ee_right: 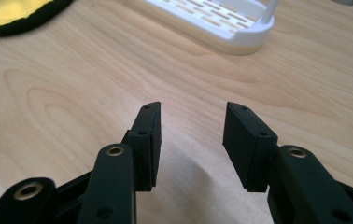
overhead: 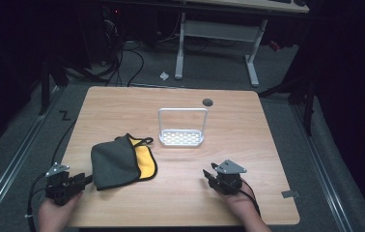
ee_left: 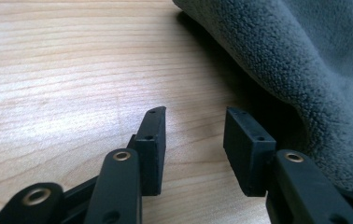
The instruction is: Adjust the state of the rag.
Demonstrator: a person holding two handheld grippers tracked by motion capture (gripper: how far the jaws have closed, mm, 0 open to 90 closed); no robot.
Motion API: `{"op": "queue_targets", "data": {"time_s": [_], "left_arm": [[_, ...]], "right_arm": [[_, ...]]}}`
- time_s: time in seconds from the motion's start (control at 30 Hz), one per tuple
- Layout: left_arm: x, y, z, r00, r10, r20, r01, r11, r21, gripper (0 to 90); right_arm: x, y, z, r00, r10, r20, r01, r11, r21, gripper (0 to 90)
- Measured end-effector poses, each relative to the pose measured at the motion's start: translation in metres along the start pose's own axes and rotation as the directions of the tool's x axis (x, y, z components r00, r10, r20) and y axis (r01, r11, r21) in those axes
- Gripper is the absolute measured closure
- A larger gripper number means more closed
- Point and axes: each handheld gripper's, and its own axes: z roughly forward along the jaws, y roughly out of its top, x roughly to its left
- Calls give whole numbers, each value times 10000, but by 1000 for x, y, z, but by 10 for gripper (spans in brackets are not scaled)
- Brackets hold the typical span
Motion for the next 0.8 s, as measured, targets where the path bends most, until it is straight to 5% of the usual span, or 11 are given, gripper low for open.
{"op": "queue_targets", "data": {"time_s": [0.37, 0.43, 0.53, 0.63, 0.7, 0.8], "left_arm": [[7, 1, -1, 9995, -189, 265, 192, 9997, -128, 607], [9, 2, -5, 9985, -336, 439, 344, 9993, -166, 633], [10, 5, -12, 9987, -342, 368, 358, 9984, -445, 800], [7, 12, -23, 9999, 49, 93, -40, 9954, -956, 900], [-4, 27, -35, 9983, 584, -29, -581, 9862, -1549, 900], [-14, 39, -37, 9961, 880, -17, -869, 9800, -1789, 900]], "right_arm": [[-8, -3, 3, 9988, 456, 156, -457, 9989, 41, 544], [-7, -2, 4, 9988, 455, 166, -456, 9989, 48, 540], [-4, 0, 6, 9996, 227, 170, -228, 9997, 47, 537], [-2, 0, 6, 9997, 155, 162, -155, 9999, 28, 536], [-1, 0, 6, 9998, 83, 153, -83, 10000, 7, 534], [-1, 0, 6, 9999, 87, 136, -87, 10000, 16, 531]]}}
